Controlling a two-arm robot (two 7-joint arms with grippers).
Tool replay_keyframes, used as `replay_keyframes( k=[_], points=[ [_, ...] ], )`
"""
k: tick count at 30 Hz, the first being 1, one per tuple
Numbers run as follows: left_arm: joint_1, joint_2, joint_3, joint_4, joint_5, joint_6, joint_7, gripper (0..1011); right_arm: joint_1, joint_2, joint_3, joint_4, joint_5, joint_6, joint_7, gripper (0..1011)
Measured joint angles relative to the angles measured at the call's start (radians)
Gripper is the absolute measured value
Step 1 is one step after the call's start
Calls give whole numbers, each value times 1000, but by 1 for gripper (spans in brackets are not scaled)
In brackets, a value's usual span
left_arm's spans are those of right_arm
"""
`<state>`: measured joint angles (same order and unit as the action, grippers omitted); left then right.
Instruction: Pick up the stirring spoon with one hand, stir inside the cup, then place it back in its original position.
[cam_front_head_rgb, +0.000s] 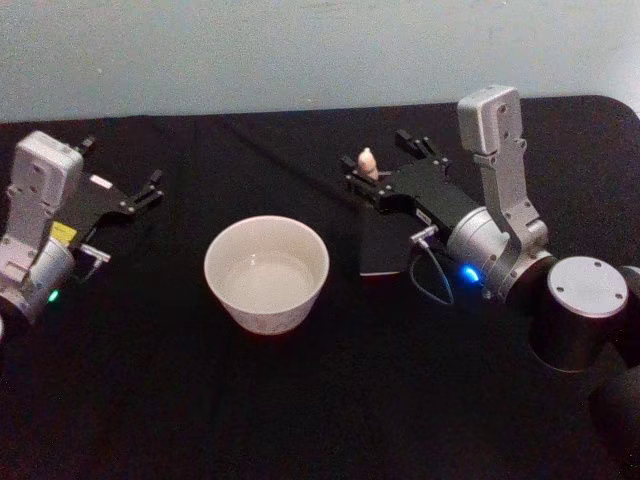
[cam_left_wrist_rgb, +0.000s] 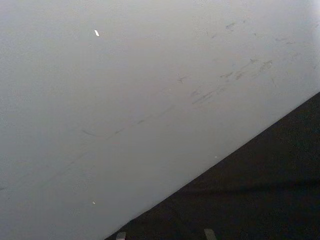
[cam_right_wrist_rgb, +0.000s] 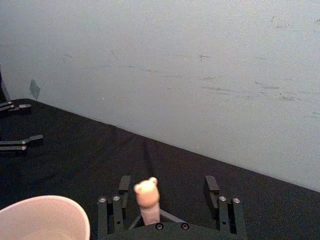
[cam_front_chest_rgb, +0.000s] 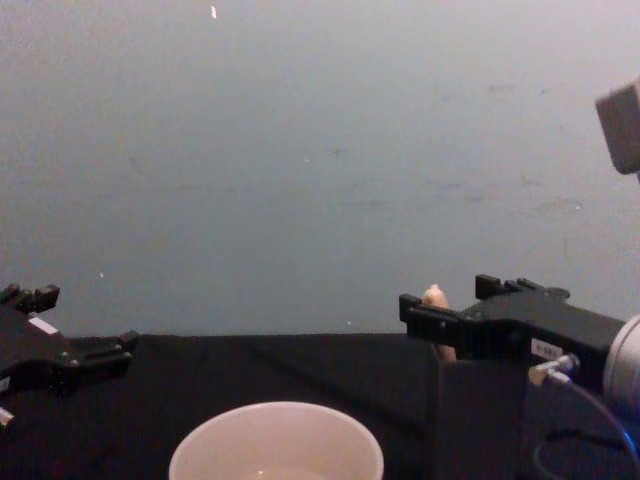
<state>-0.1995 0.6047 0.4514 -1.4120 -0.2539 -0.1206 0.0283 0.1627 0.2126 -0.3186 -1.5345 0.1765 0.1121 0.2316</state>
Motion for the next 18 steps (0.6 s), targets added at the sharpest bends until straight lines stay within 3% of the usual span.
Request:
replay_keyframes(
  k=[4, 18],
  points=[
    [0, 0, 0, 0, 0, 0, 0, 1001, 0, 0, 0, 0, 0, 0, 0, 1002],
    [0, 0, 0, 0, 0, 0, 0, 1001, 0, 0, 0, 0, 0, 0, 0, 1002]
  ],
)
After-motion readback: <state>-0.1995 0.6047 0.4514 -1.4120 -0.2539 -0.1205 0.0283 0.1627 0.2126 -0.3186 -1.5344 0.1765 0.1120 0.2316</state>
